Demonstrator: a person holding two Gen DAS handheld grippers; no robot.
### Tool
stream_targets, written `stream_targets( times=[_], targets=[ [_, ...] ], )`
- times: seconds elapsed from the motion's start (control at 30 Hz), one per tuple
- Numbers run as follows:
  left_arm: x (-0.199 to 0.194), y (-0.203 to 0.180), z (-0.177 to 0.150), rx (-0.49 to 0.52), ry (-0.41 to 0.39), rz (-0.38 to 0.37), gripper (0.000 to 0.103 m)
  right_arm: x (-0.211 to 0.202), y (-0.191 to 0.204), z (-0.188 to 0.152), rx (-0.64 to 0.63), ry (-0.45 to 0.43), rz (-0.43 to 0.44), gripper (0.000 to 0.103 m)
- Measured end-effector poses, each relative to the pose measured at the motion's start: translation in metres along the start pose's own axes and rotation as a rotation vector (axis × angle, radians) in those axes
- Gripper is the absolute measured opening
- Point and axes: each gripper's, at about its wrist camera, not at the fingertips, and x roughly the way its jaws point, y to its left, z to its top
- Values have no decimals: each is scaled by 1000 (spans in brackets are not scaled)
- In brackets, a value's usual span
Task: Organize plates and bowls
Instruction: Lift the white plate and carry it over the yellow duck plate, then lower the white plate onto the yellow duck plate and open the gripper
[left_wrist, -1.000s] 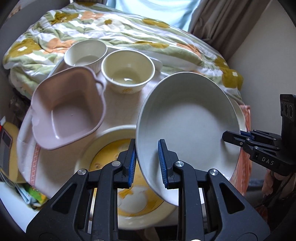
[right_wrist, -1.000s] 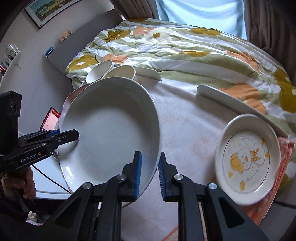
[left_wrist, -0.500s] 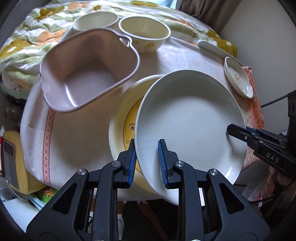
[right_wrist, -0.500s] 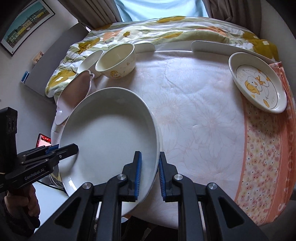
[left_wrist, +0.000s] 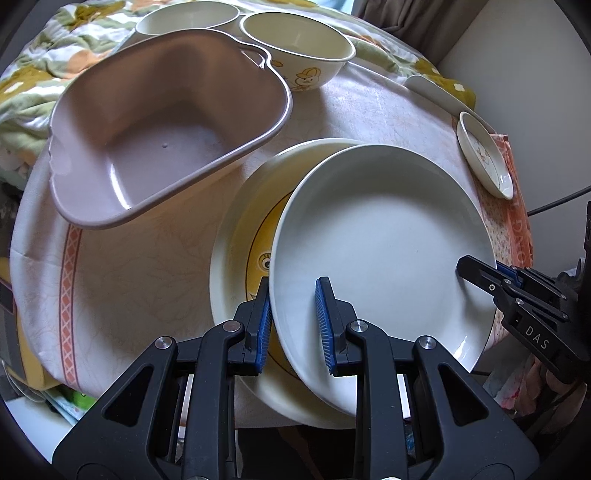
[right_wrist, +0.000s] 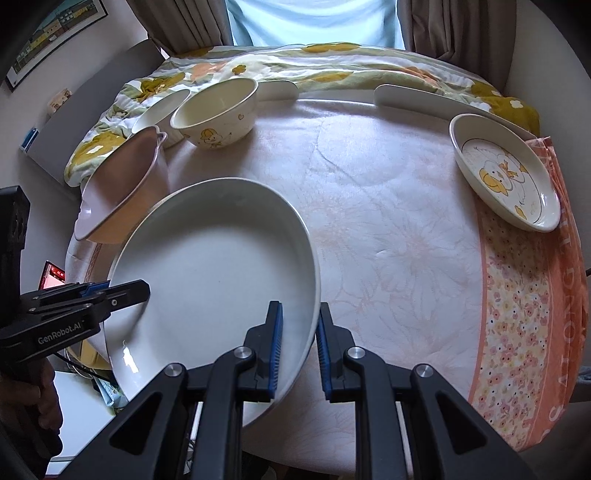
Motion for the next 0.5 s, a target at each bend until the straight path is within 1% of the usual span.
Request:
stream_targets(
  times=[0.17, 0.27, 0.4, 0.5],
  targets=[
    [3, 2, 2, -5, 0, 0, 20, 1, 0, -1, -8, 4, -5, 16],
    [2, 2, 1, -2, -3, 13, 21, 1, 3, 1, -20, 5, -8, 16],
    [0, -2, 0, 26, -13, 64, 20, 1, 5, 0, -27, 2, -3, 16],
    [-2, -10, -1, 65, -22, 125, 20, 1, 6, 1, -38, -1, -13, 16]
  ],
)
